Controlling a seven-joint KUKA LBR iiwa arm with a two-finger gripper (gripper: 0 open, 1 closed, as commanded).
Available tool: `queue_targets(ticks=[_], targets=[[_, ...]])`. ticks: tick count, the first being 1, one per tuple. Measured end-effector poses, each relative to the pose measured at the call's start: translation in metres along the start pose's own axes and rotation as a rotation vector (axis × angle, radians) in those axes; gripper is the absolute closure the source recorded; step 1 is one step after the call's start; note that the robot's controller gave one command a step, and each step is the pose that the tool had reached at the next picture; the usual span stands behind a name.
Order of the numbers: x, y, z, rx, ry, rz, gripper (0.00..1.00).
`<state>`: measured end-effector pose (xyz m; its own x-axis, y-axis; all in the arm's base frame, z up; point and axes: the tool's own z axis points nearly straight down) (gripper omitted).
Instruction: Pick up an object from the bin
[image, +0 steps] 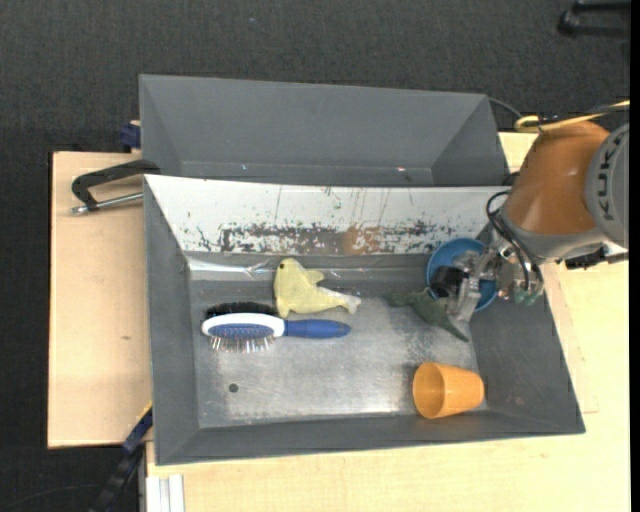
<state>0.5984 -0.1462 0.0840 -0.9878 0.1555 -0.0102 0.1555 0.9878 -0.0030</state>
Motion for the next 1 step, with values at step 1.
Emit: queue_targets(ticks=[1], targets=[[0.0273, -0.0092, -0.1313, -0.003, -0.002, 0.014, 1.0]])
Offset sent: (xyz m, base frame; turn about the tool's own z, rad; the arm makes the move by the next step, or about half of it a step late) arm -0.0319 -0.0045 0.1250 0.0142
